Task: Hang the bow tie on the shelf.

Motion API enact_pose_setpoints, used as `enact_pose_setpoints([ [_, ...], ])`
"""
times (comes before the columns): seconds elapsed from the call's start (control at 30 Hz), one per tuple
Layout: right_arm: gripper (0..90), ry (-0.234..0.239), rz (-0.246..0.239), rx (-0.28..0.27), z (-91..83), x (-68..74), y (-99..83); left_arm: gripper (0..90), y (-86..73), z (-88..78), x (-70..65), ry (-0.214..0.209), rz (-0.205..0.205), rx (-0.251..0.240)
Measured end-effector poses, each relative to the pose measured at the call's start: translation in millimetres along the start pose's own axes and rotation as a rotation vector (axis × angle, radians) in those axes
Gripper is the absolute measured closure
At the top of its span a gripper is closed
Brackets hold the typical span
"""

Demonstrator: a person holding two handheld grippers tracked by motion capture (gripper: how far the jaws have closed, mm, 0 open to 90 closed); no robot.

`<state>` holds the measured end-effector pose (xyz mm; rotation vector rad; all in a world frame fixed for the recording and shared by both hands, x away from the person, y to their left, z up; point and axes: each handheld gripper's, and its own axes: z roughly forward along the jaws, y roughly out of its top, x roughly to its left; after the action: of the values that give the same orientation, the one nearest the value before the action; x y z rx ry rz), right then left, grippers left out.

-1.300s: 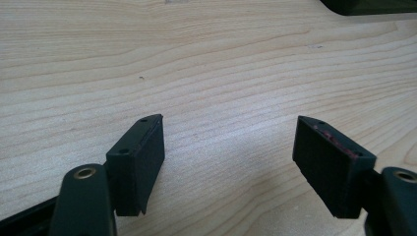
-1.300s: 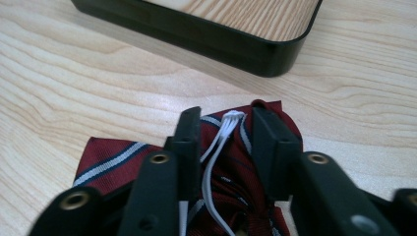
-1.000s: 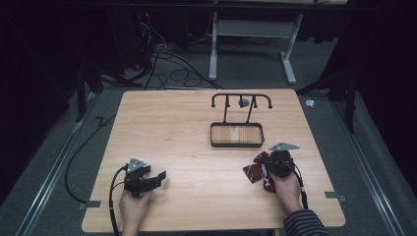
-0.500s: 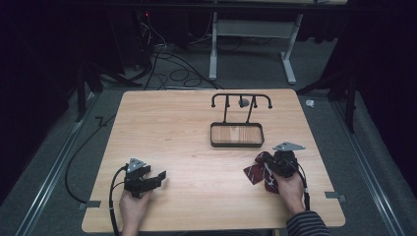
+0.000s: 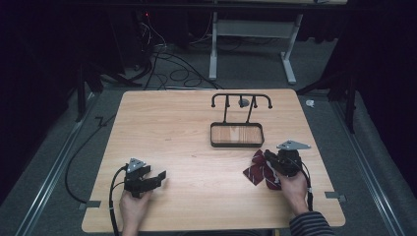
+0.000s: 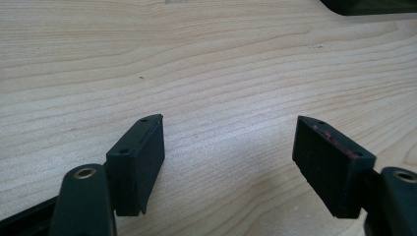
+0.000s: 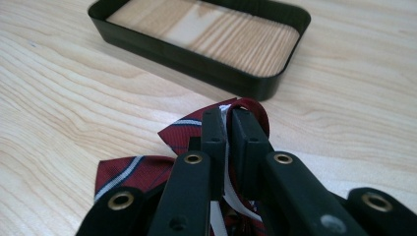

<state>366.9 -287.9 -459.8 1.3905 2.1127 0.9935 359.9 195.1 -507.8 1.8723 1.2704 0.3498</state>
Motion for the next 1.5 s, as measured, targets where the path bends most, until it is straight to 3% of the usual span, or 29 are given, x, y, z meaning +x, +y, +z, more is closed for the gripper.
enact_pose_setpoints([
  [0.4,86.5,0.039,-0.044,-0.063,-21.9,8.2,21.6,28.6,0.0,0.0,0.1,0.000,0.000,0.000],
  [1.5,86.4,0.141,-0.130,-0.096,-40.6,22.0,60.8,28.6,0.0,0.0,0.1,-0.002,-0.002,-0.001],
])
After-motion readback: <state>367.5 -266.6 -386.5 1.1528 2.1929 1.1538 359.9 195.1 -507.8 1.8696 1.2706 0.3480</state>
